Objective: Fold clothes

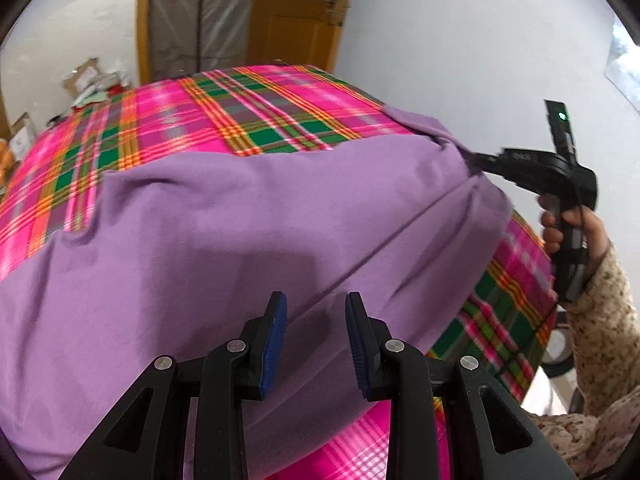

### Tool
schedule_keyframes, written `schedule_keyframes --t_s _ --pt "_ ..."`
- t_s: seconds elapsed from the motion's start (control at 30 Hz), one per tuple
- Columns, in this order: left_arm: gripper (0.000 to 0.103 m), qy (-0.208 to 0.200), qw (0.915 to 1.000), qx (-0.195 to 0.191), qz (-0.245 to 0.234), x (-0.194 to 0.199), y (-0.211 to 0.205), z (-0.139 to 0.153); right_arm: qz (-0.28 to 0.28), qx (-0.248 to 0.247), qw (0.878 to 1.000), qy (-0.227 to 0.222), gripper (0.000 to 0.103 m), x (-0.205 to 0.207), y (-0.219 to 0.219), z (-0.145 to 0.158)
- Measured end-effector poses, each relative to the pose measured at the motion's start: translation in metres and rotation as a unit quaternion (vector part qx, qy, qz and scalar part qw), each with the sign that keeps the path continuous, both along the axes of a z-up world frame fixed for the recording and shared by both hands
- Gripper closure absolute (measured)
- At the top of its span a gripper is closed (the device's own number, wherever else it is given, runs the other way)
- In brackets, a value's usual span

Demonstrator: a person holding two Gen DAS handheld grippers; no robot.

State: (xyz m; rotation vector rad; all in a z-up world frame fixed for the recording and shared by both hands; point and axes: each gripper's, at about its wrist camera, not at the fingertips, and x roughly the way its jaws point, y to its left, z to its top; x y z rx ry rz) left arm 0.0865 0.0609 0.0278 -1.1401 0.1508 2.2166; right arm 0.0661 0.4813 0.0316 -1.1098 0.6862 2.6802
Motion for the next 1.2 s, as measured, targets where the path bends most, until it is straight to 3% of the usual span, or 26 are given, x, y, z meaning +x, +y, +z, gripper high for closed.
schedule_keyframes --t_s 0.07,0.2,0.43,0.57,0.6,0.63,0.67,0.7,0.83,1.2 --pt "0.072 -0.007 0.9999 -0.003 -0.009 0.000 0.005 -0.003 0.001 0.004 1.000 -0.006 0.082 -0.006 -0.001 0.000" --pt "0.072 -0.026 0.9988 -0.013 -0.041 0.004 0.013 -0.010 0.013 0.019 0.999 -0.024 0.081 -0.022 -0.005 -0.002" --pt "0.072 -0.024 0.9980 -0.023 -0.054 0.006 0.019 -0.013 0.018 0.052 0.997 -0.047 0.081 -0.048 -0.008 -0.004" --pt "0.072 -0.026 0.9979 -0.031 -0.051 0.002 0.023 -0.015 0.008 0.042 0.998 -0.049 0.081 -0.056 -0.003 -0.004" --pt "0.072 -0.027 0.9979 -0.032 -0.050 0.001 0.025 -0.015 0.006 0.040 0.998 -0.049 0.082 -0.058 -0.002 -0.004" --pt "0.072 -0.026 0.9979 -0.033 -0.048 0.001 0.026 -0.015 0.006 0.040 0.998 -0.049 0.091 -0.060 -0.002 -0.004" --pt "0.072 -0.026 0.9979 -0.035 -0.047 0.001 0.027 -0.015 0.004 0.040 0.998 -0.047 0.098 -0.060 -0.002 -0.003" --pt "0.073 -0.025 0.9980 -0.034 -0.048 0.001 0.027 -0.015 0.003 0.040 0.998 -0.043 0.098 -0.059 -0.002 -0.001" --pt "0.093 -0.018 0.9980 -0.031 -0.052 0.004 0.027 -0.012 -0.008 0.037 0.999 -0.017 0.098 -0.052 -0.001 0.008" --pt "0.098 0.036 0.9978 0.045 -0.034 0.019 0.001 0.032 -0.018 0.029 0.998 0.055 0.098 -0.023 0.010 0.053"
